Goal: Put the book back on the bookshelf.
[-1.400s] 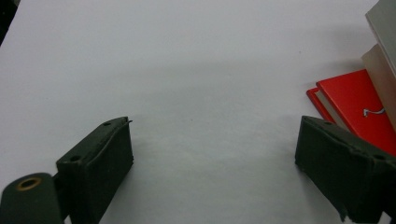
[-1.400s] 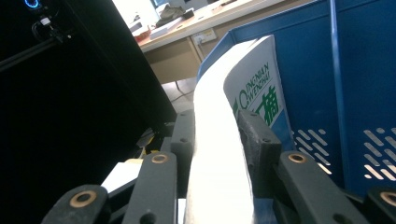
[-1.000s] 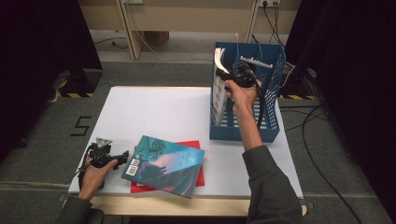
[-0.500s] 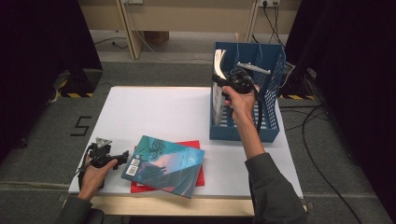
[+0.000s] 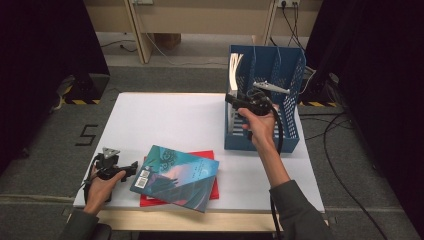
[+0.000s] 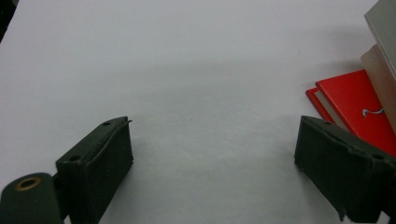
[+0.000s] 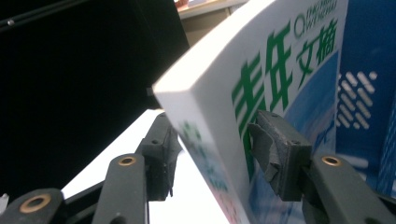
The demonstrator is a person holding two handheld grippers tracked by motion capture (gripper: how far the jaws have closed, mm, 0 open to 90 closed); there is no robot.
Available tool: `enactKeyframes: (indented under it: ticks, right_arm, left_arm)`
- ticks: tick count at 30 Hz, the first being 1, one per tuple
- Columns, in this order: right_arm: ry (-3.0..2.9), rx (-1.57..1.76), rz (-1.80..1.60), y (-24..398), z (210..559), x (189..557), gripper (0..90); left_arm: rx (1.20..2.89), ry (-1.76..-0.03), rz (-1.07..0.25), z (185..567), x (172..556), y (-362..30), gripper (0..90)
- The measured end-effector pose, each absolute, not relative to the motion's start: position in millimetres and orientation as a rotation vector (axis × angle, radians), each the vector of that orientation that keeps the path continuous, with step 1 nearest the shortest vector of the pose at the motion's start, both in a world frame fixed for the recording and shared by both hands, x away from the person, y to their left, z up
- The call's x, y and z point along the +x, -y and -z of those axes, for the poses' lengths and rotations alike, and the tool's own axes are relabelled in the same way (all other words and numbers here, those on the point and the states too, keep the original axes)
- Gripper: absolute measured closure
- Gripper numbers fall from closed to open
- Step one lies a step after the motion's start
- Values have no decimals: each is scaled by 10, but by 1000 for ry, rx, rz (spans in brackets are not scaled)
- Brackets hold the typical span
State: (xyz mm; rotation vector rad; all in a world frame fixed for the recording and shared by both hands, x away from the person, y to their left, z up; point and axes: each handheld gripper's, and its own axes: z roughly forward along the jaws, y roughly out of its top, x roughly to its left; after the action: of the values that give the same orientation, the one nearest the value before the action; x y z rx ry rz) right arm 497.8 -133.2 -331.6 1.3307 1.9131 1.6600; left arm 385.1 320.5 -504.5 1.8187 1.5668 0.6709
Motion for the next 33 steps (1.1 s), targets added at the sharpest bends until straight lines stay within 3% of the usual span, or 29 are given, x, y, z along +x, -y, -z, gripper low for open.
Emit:
enactKeyframes:
  ticks: [20, 33]
  right_arm:
    - [-1974, 1349, -1578, 1314, 3732, 4987, 543]
    - [-1994, 1307, -1486, 1257, 3727, 5169, 575]
  left_arm:
    - [1821, -1567, -672, 5045, 3852, -3203, 102]
    - [1823, -1568, -673, 5044, 3853, -3201, 101]
